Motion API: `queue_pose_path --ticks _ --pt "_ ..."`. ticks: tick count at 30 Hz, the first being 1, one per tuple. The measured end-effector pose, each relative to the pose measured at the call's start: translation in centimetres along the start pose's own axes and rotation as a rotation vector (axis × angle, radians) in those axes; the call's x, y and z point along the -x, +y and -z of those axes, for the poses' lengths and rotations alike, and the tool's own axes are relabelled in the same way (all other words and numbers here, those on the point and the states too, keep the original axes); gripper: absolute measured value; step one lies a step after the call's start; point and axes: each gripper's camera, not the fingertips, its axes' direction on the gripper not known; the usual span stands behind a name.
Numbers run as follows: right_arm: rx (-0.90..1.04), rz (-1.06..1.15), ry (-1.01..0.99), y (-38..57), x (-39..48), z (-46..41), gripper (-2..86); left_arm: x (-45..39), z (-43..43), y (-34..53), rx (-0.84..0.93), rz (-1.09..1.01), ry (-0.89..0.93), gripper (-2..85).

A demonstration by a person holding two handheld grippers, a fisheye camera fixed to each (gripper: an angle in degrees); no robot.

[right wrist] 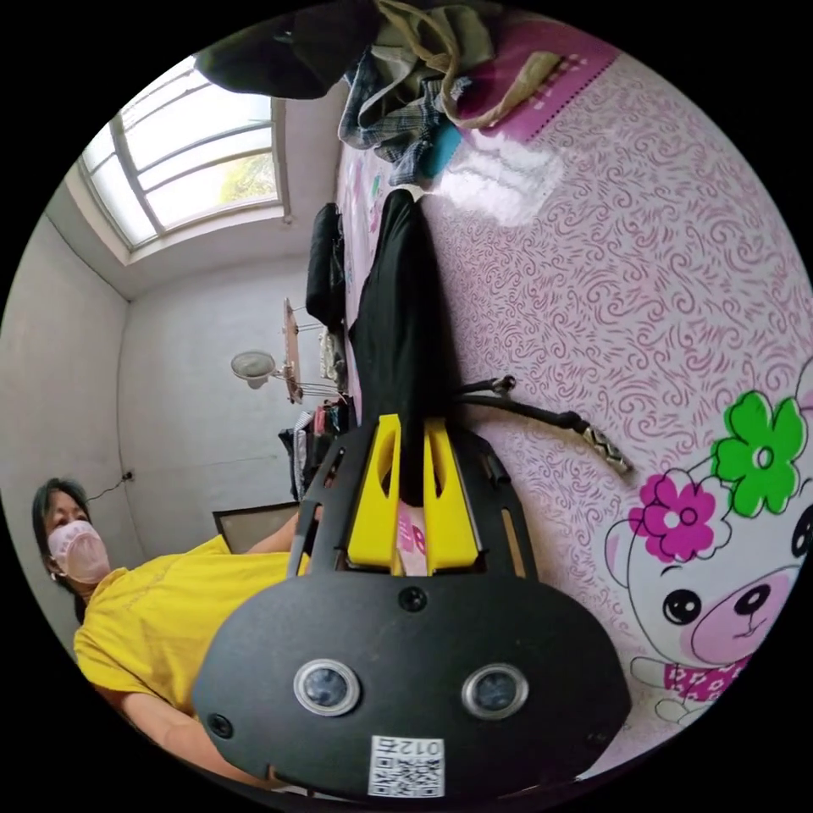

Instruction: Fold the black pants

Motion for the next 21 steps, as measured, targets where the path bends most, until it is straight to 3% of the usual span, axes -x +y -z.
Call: queue_pose_path --ticks 11,17,21 --pt "0.079 0.199 -0.208 0.4 7.9 -7.4 0.6 4.7 9.5 10.3 -0.275 -0.132 0.415 1.2" --pt "0.257 0.351 -0.254 0.1 15.9 -18.8 0.6 7.5 18.7 20.3 -0.583 -0.211 0.535 1.5" --pt "0.378 0.453 -0.342 -0.1 22.7 -31.6 0.7 9.4 28.3 27.4 -0.762 -0.283 0.536 1.6"
